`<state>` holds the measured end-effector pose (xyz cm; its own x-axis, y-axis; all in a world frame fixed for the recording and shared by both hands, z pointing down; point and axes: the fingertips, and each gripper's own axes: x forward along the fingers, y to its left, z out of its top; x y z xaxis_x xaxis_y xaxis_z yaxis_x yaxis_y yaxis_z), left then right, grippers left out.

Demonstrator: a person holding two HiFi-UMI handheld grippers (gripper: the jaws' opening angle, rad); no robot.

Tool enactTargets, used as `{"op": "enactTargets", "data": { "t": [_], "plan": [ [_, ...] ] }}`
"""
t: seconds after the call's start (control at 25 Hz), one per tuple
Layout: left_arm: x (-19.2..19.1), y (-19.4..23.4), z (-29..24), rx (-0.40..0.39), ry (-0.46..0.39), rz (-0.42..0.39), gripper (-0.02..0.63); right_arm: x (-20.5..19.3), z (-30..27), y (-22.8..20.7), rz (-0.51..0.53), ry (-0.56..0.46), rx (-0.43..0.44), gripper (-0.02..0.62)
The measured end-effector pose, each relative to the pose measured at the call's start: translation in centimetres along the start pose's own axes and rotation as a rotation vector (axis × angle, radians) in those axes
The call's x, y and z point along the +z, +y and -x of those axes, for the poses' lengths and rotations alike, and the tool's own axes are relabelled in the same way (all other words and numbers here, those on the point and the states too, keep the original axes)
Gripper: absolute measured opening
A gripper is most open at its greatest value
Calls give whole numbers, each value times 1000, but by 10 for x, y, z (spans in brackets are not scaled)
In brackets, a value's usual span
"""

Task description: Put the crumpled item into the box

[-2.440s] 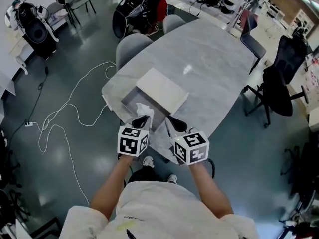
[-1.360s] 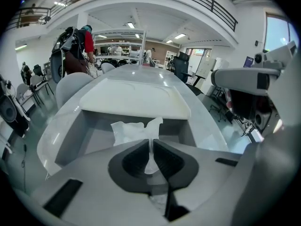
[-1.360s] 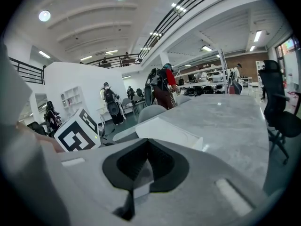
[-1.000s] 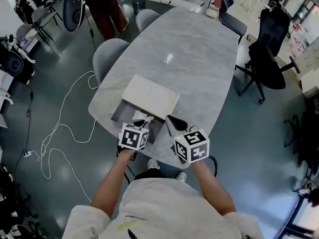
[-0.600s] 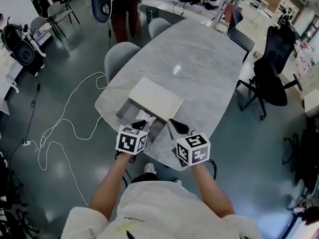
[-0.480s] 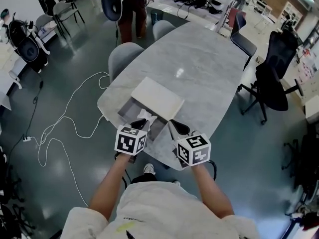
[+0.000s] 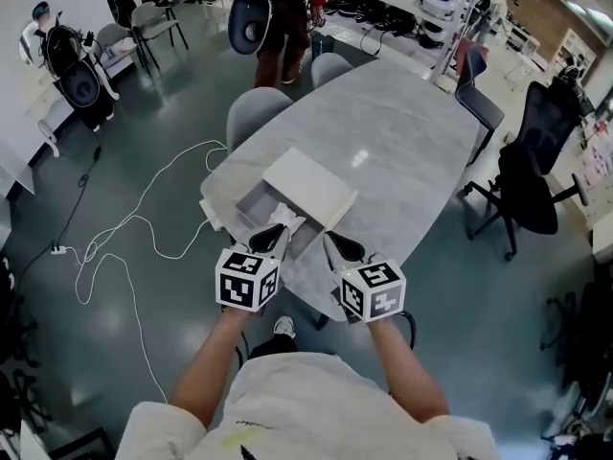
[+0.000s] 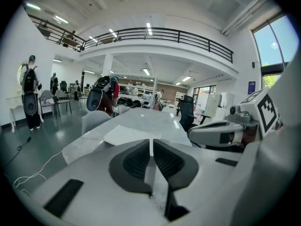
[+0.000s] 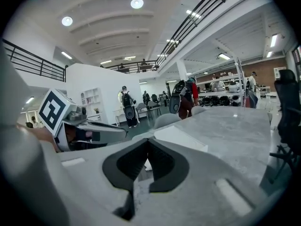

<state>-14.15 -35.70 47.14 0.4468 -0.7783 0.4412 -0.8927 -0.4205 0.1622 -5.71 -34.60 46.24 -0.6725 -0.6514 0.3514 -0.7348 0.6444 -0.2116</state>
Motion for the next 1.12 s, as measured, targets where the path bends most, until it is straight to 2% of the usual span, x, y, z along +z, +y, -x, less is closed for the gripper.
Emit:
{"op": "enactTargets", "data": {
  "t": [0.28, 0.68, 1.12],
  "plan": [
    [3, -16, 26, 32, -69, 19, 25, 3, 20, 12, 20, -24, 39, 5],
    [-13, -34, 39, 66, -81, 60, 25, -4, 44, 17, 58, -44, 59, 5],
    [-17, -50, 31, 59, -60, 55, 25, -5, 57, 9, 48, -51, 62, 5]
  ]
}}
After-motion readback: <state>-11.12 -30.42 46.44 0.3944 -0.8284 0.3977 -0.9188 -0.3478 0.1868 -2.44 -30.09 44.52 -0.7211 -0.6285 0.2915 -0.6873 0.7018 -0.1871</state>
